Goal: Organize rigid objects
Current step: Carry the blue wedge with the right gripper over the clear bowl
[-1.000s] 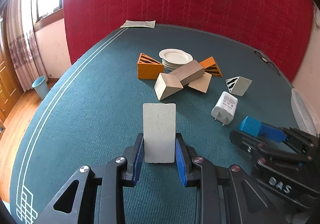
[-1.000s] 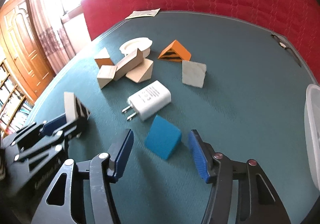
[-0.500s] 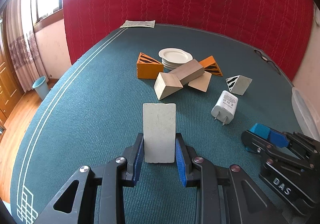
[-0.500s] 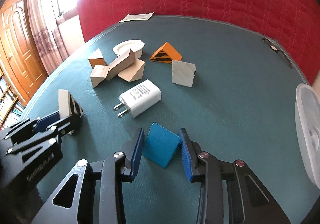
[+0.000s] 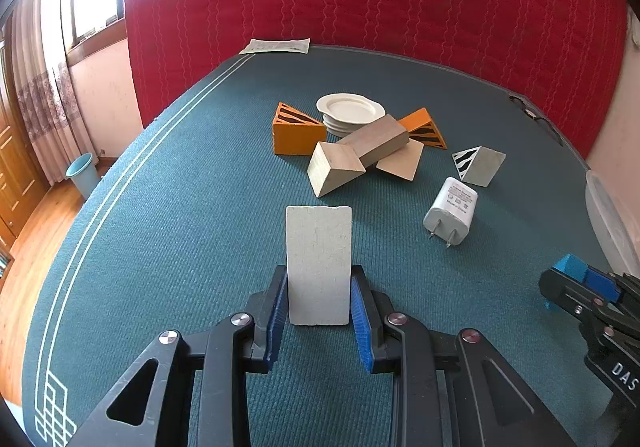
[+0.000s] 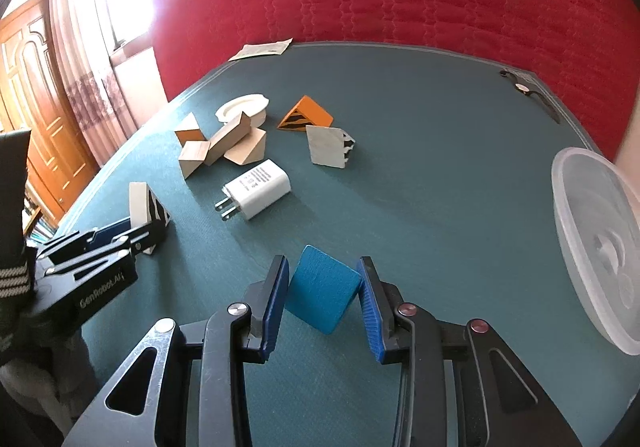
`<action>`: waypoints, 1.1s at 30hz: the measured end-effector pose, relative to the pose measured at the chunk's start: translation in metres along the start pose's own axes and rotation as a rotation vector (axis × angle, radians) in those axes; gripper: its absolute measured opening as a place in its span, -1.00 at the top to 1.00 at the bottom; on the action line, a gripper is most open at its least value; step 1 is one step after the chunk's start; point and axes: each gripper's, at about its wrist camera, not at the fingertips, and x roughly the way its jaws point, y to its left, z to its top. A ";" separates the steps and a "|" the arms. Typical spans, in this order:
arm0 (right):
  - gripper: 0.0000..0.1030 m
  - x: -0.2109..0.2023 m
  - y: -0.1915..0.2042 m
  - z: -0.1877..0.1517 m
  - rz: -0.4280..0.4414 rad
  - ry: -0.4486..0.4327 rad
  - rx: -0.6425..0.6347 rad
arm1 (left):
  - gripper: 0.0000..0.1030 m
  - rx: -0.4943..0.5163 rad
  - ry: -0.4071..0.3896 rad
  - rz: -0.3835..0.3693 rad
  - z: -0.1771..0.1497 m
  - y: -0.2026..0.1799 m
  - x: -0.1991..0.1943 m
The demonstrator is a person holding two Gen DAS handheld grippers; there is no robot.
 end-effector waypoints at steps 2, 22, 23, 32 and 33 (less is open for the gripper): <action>0.30 -0.003 -0.002 -0.001 -0.002 -0.004 0.002 | 0.40 0.000 0.000 0.002 0.000 -0.001 0.001; 0.30 -0.047 -0.052 0.001 -0.101 -0.078 0.078 | 0.40 -0.002 0.000 0.018 -0.001 -0.008 0.002; 0.30 -0.049 -0.057 0.000 -0.112 -0.082 0.086 | 0.40 -0.001 0.001 0.020 -0.001 -0.009 0.002; 0.30 -0.087 -0.131 -0.010 -0.241 -0.134 0.226 | 0.40 -0.007 0.001 0.036 -0.003 -0.009 0.000; 0.30 -0.089 -0.138 -0.011 -0.254 -0.137 0.242 | 0.40 -0.008 -0.001 0.038 -0.003 -0.009 -0.001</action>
